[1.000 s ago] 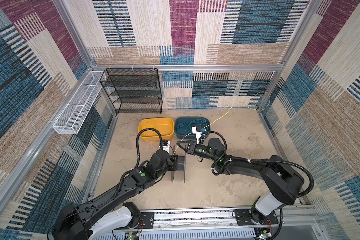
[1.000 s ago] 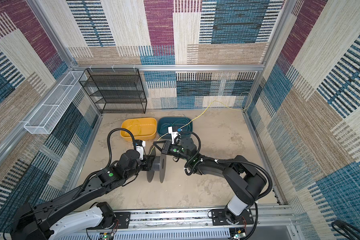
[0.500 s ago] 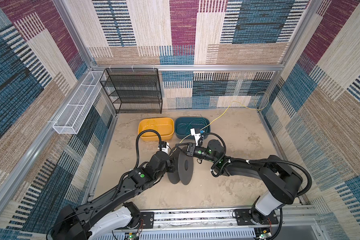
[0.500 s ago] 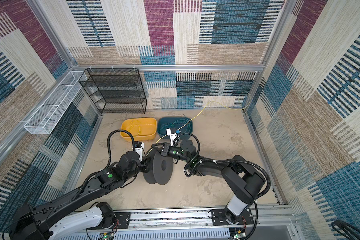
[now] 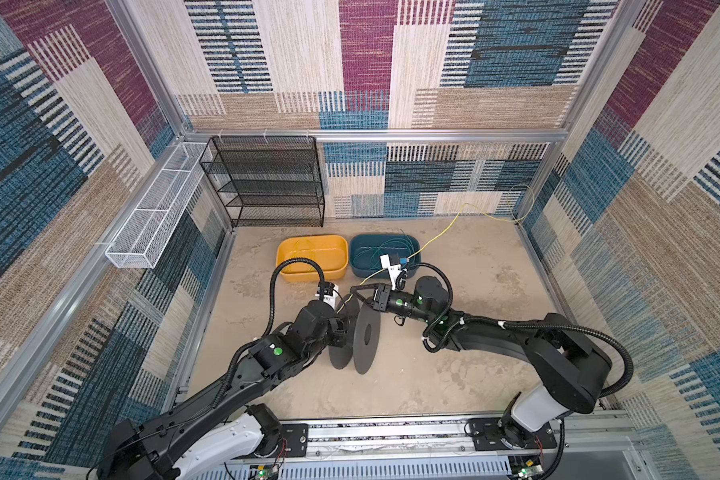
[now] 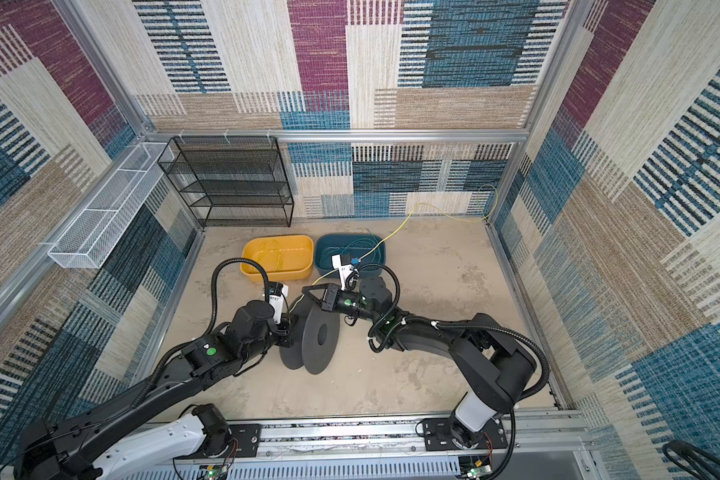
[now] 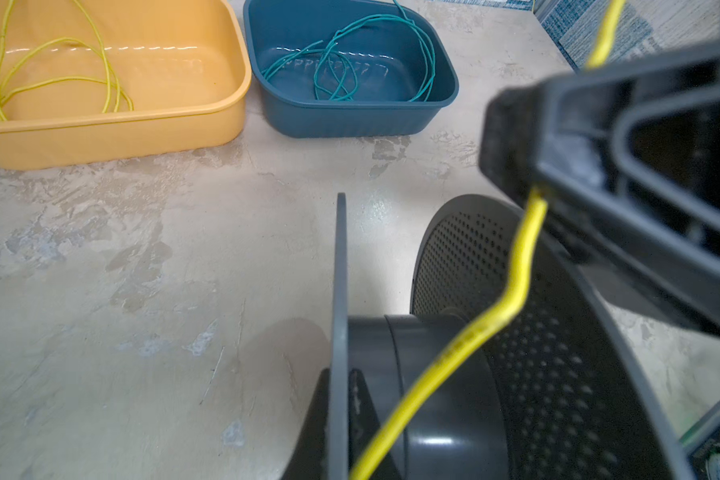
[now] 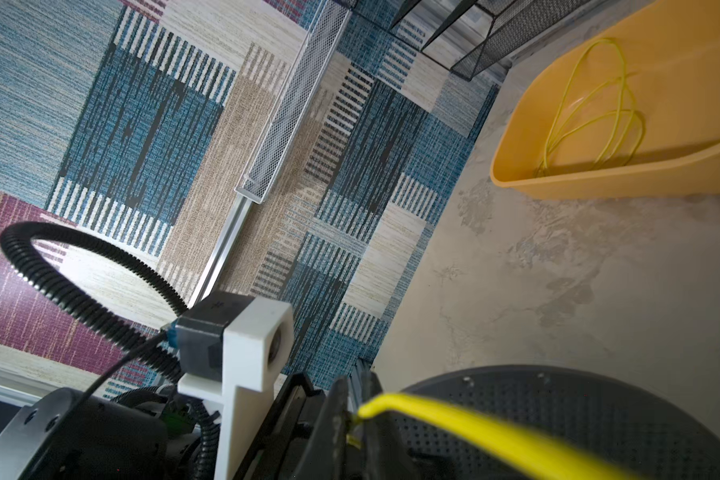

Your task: Wrap the cables

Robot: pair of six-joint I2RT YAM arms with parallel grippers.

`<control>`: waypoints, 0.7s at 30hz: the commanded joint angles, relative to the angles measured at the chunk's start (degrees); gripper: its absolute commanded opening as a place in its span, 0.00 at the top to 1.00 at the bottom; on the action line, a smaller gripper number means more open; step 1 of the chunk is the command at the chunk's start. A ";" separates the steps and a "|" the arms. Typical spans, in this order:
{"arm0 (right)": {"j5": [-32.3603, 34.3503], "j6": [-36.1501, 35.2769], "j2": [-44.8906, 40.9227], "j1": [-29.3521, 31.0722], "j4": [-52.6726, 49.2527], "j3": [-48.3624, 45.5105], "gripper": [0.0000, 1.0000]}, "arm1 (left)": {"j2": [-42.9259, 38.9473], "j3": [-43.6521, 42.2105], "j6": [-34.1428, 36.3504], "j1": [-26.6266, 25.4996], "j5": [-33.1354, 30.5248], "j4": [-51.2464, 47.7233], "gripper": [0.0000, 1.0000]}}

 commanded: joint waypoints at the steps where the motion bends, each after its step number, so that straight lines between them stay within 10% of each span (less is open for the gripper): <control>1: 1.80 -1.40 -0.17 0.18 -6.60 0.46 0.84 | -0.25 1.91 4.56 0.10 7.35 9.27 1.00; 21: 12.09 -13.91 -14.09 -2.64 -26.75 1.07 0.19 | 2.02 16.06 10.30 3.37 -2.25 -11.11 1.00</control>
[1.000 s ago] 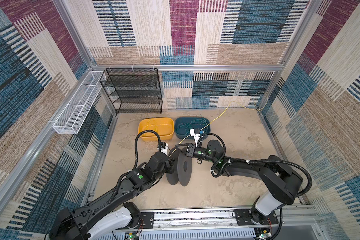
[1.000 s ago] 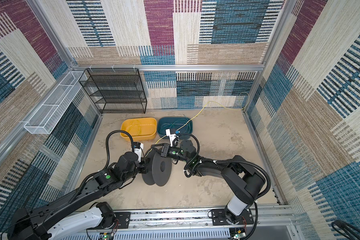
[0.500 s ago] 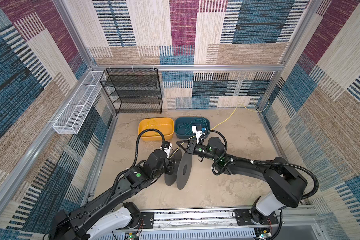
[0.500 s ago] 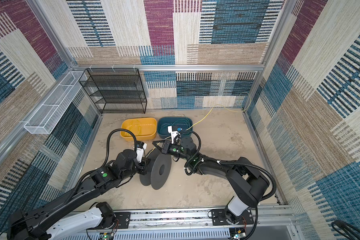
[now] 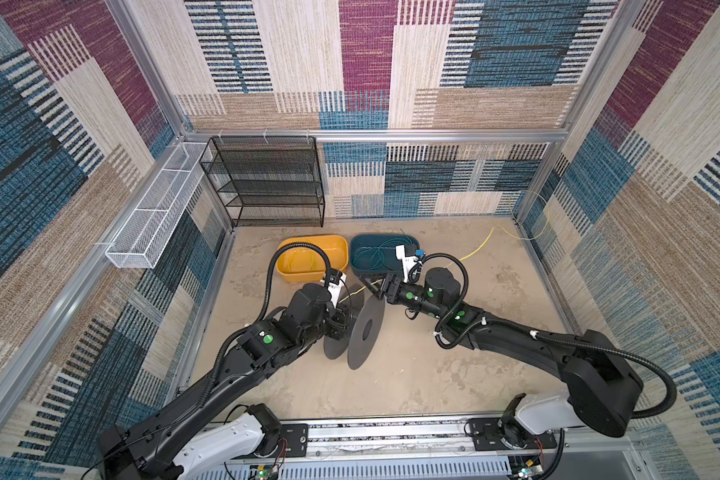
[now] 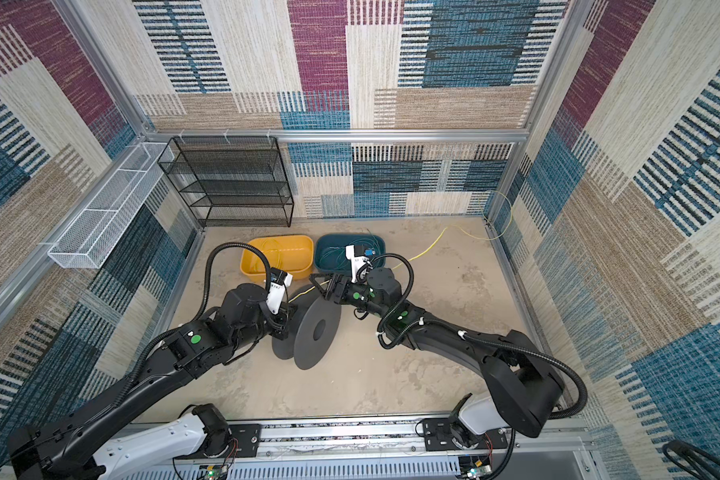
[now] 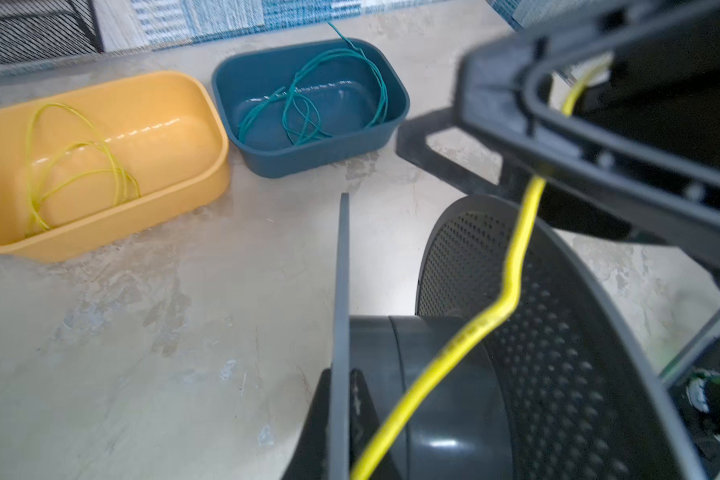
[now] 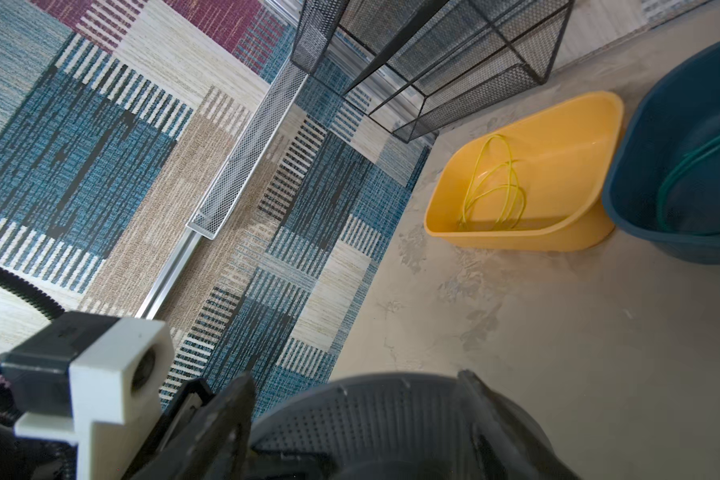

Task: Wrap the cables
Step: 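Open the right gripper and draw it back from the spool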

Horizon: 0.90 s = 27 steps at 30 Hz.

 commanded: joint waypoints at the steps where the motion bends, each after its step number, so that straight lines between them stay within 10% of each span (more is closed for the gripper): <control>1: 3.69 -5.38 -4.17 -1.38 -9.51 -0.72 0.18 | -0.07 2.63 0.25 1.49 -3.59 -0.67 1.00; 9: 11.81 -16.81 -17.34 -2.78 -27.57 0.79 0.15 | -1.96 5.80 1.13 4.49 -3.50 -5.66 1.00; 17: 26.08 -30.98 -23.16 -3.04 -43.55 13.10 0.33 | -3.93 10.02 3.13 7.38 -3.64 -11.28 1.00; 27: 8.78 -35.17 -14.03 -3.04 -53.91 21.03 0.27 | -3.23 13.72 5.18 14.00 -0.71 -12.46 1.00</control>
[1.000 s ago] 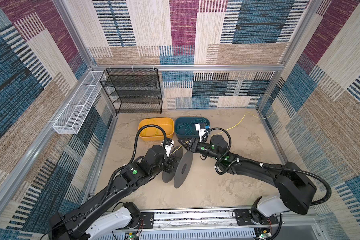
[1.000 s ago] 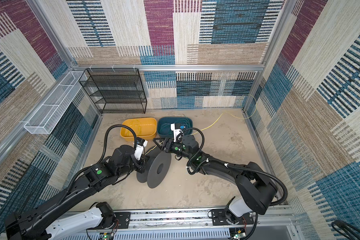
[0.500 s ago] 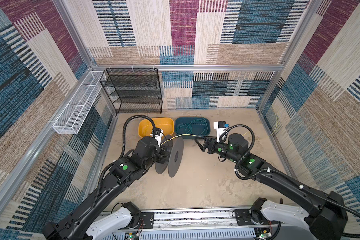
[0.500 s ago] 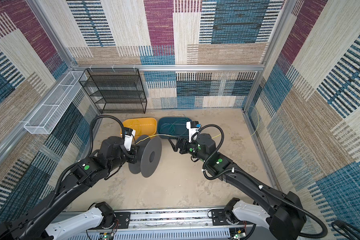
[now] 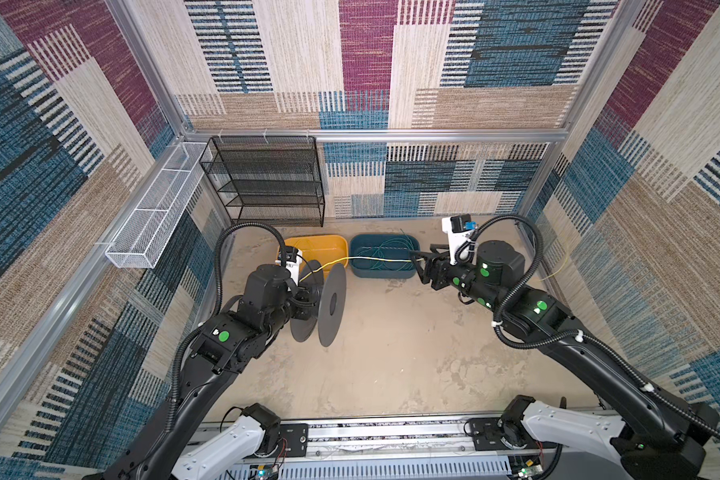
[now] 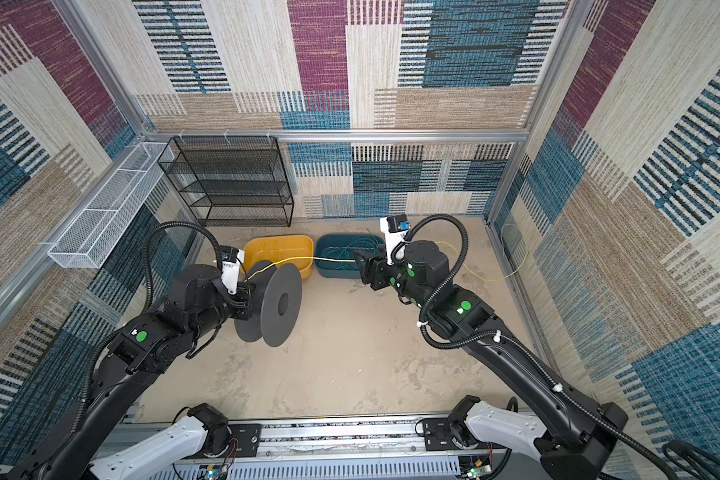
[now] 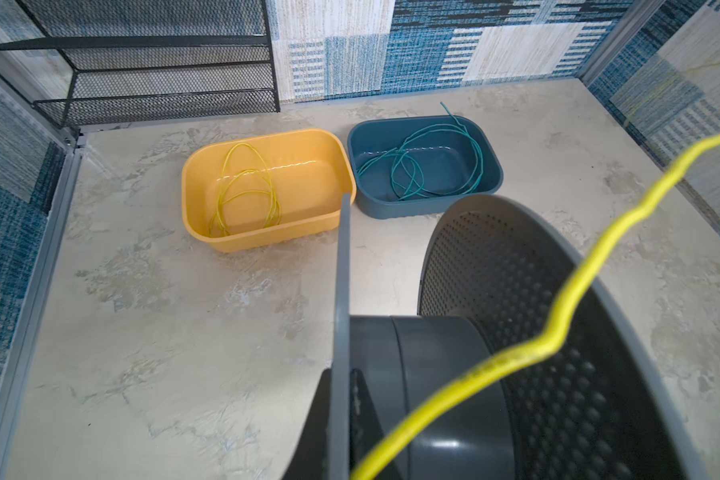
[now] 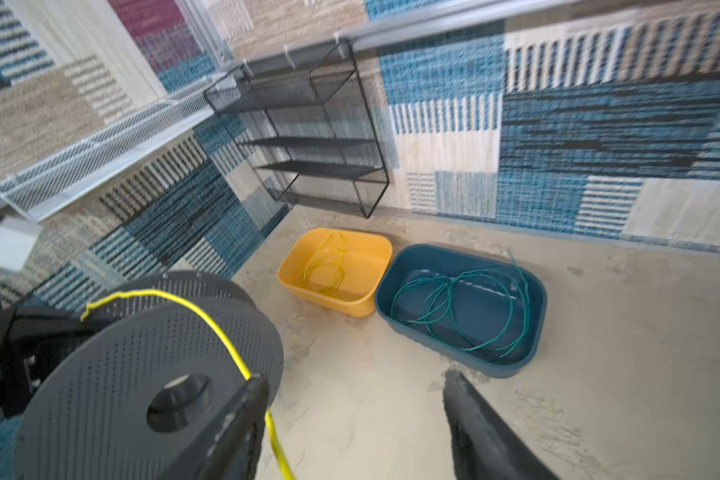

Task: Wrap the cables
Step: 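Open the right gripper and draw it back from the spool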

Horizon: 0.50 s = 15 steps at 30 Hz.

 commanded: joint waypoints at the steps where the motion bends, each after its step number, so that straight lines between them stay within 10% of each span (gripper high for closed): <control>1: -9.58 -1.13 2.54 0.00 -6.08 -0.67 0.25 | 0.46 1.57 1.89 1.17 1.90 2.13 1.00; 15: -23.38 1.52 0.38 0.00 -8.28 -6.86 0.16 | 3.29 3.22 3.95 6.06 4.87 3.44 1.00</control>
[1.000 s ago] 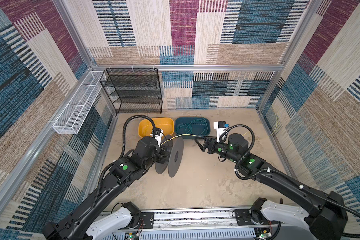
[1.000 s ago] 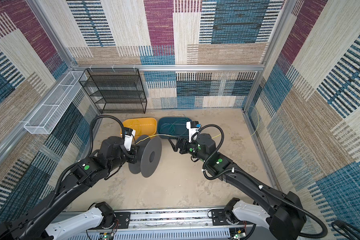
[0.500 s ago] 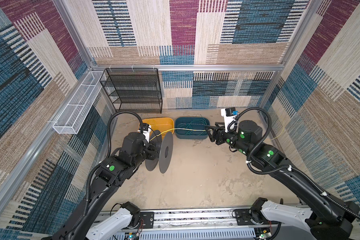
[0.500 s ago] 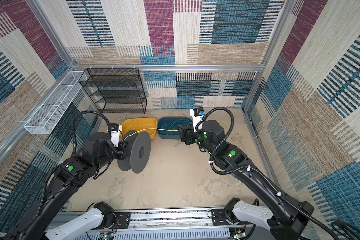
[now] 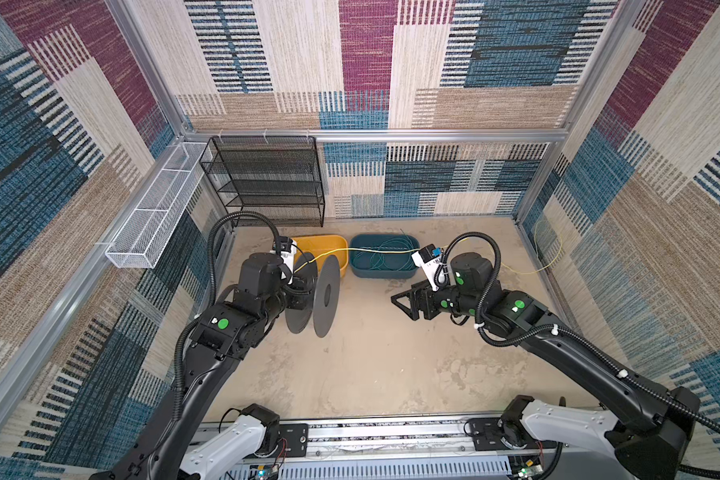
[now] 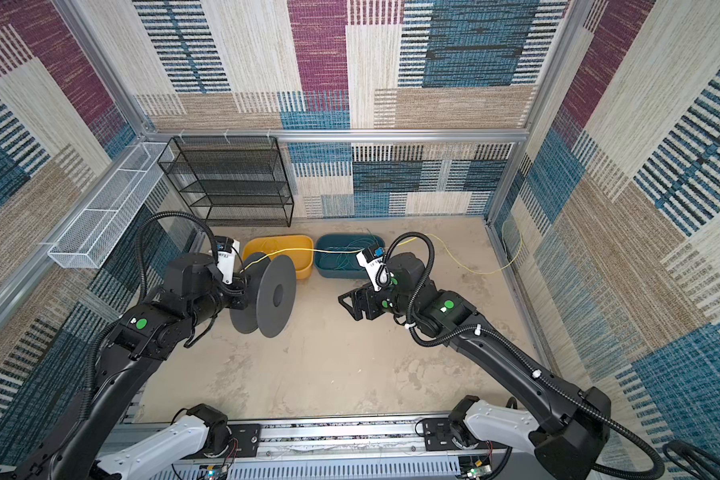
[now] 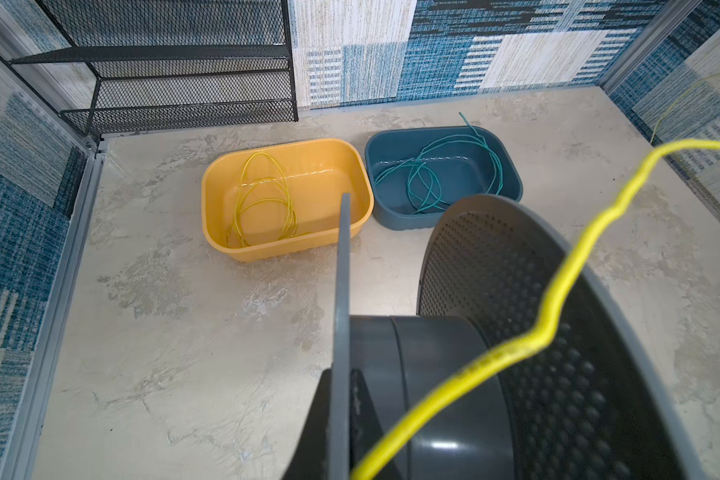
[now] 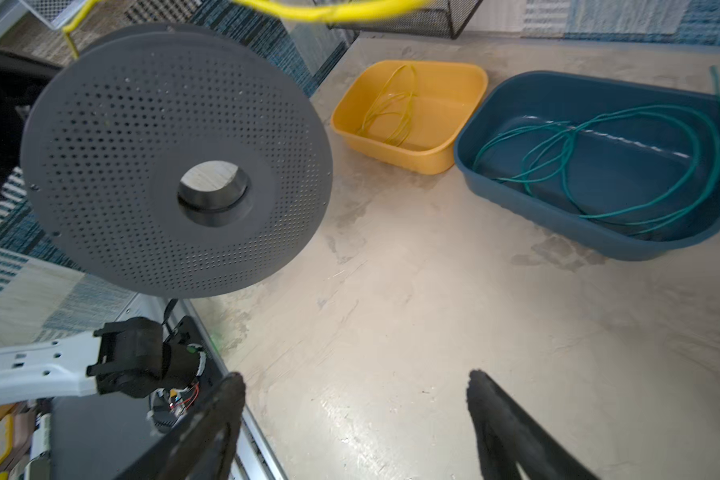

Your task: Wrap the cables

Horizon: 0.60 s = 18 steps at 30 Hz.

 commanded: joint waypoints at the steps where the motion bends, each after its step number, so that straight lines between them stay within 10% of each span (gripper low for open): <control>1: -6.51 0.17 -0.61 0.00 -0.82 -0.92 0.17 | 0.13 0.60 1.67 1.08 0.33 2.98 1.00; 12: -6.25 -3.77 -1.45 0.00 -6.21 -0.53 0.54 | 4.04 3.55 2.81 6.15 1.97 0.93 1.00; 18: 27.44 -4.23 -2.66 0.00 -7.56 6.83 0.53 | 2.50 2.69 2.99 7.25 0.76 0.08 1.00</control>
